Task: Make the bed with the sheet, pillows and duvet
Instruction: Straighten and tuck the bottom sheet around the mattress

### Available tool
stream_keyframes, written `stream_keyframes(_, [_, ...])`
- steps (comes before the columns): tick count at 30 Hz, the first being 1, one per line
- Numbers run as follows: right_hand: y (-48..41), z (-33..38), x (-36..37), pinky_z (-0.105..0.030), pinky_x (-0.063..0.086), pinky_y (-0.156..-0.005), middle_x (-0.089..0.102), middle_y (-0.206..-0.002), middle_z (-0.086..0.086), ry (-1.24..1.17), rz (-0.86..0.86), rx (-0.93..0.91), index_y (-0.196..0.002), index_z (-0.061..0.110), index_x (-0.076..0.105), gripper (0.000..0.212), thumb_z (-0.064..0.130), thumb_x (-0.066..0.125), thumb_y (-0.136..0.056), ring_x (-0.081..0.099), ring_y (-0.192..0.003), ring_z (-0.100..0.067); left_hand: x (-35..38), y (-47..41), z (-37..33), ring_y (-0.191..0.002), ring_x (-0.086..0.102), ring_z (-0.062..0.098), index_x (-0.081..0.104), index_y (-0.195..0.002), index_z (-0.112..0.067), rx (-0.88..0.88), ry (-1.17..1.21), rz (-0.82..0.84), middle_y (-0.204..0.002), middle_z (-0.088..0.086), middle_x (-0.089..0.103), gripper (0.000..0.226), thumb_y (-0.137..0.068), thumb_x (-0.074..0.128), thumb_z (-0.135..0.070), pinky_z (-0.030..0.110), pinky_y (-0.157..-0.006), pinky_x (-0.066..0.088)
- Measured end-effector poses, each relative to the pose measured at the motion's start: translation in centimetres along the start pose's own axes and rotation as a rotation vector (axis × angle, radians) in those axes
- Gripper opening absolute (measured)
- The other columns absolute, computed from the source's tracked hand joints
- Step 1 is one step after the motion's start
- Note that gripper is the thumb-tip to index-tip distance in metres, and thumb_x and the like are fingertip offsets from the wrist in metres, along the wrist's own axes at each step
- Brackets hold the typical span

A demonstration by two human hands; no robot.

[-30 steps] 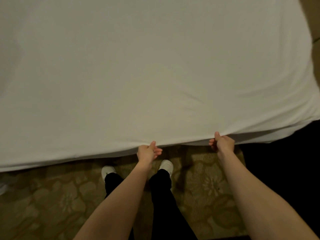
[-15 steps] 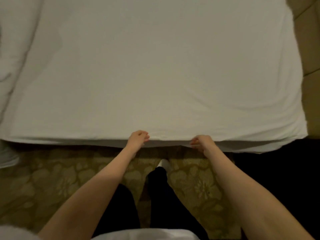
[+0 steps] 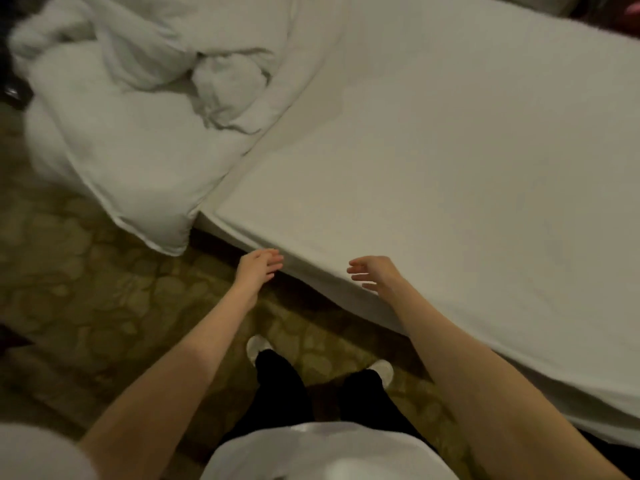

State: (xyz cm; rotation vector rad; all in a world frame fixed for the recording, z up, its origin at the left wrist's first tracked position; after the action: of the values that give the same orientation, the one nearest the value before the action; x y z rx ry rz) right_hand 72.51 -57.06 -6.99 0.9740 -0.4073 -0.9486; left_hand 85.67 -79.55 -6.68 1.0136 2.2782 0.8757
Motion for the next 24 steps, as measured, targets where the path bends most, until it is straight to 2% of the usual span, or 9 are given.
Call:
stream_keyframes(6, [0.6,6.4,15.1,-0.023,0.048,-0.053,0.064,-0.094,-0.016,0.031,0.052,-0.045,-0.108,-0.004,0.060,0.022,0.008,0.051,-0.093,0.060,-0.069,-0.022,-13.5,-2.2,-0.9,-0.086,0.065,0.013,0.061,-0.108,-0.012,-0.043,0.120,-0.050,-0.106,0.006,0.068,0.025,-0.099,0.038,-0.016,0.025,-0.073,0.045])
stream_keyframes(9, [0.2,9.9,22.4,-0.023,0.041,-0.056,0.064,-0.081,-0.011,0.115,0.103,-0.050,-0.087,0.002,0.062,0.012,0.008,0.052,-0.091,0.058,-0.064,-0.020,-19.7,-3.2,-2.1,-0.082,0.064,0.011,0.061,-0.106,-0.012,-0.027,0.181,-0.087,-0.100,0.004,0.068,0.023,-0.099,0.039,-0.017,0.024,-0.069,0.043])
stream_keyframes(11, [-0.1,12.6,27.1,-0.023,0.042,-0.058,0.064,-0.078,-0.009,0.160,0.139,-0.091,-0.081,0.006,0.061,0.014,0.009,0.052,-0.091,0.058,-0.064,-0.018,-23.8,-4.0,-3.0,-0.079,0.064,0.010,0.061,-0.099,-0.013,-0.009,0.226,-0.133,-0.094,0.002,0.068,0.023,-0.098,0.038,-0.015,0.023,-0.070,0.042])
stream_keyframes(14, [-0.5,16.3,33.6,-0.022,0.044,-0.057,0.064,-0.080,-0.010,0.226,0.201,-0.152,-0.087,0.004,0.063,0.012,0.009,0.052,-0.091,0.059,-0.065,-0.018,-29.5,-5.3,-4.1,-0.076,0.062,0.011,0.060,-0.085,-0.016,-0.005,0.309,-0.212,-0.089,0.002,0.067,0.025,-0.098,0.039,-0.012,0.022,-0.068,0.042])
stream_keyframes(17, [-1.7,19.7,40.1,-0.019,0.045,-0.052,0.063,-0.082,-0.011,0.316,0.300,-0.169,-0.100,-0.001,0.061,0.015,0.005,0.049,-0.093,0.058,-0.065,-0.017,-34.6,-7.0,-4.7,-0.079,0.064,0.013,0.060,-0.088,-0.016,-0.013,0.381,-0.269,-0.096,0.007,0.067,0.025,-0.099,0.038,-0.012,0.023,-0.071,0.045])
stream_keyframes(21, [-4.6,23.5,48.0,-0.025,0.046,-0.063,0.067,-0.096,-0.013,0.423,0.340,-0.167,-0.099,0.001,0.064,0.017,0.010,0.051,-0.092,0.061,-0.074,-0.019,-40.7,-9.3,-5.7,-0.079,0.064,0.012,0.060,-0.087,-0.016,-0.026,0.431,-0.371,-0.098,0.006,0.067,0.026,-0.100,0.037,-0.013,0.024,-0.072,0.044])
stream_keyframes(24, [-5.3,25.2,53.8,-0.027,0.047,-0.068,0.068,-0.098,-0.014,0.484,0.420,-0.157,-0.102,0.001,0.064,0.020,0.010,0.050,-0.092,0.062,-0.081,-0.022,-45.3,-10.2,-6.3,-0.077,0.064,0.014,0.060,-0.084,-0.015,-0.061,0.497,-0.484,-0.096,0.009,0.067,0.026,-0.100,0.039,-0.012,0.025,-0.069,0.046])
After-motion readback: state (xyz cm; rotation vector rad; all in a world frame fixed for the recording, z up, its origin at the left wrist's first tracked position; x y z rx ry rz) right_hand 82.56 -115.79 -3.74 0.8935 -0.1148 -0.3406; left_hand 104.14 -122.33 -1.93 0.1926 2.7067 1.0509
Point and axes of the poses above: each hand's wrist, its own y-axis away from the middle knuckle, its own x-axis out of the palm, z = x × y, the point moved 10 cm from there along -y, towards the middle knuckle
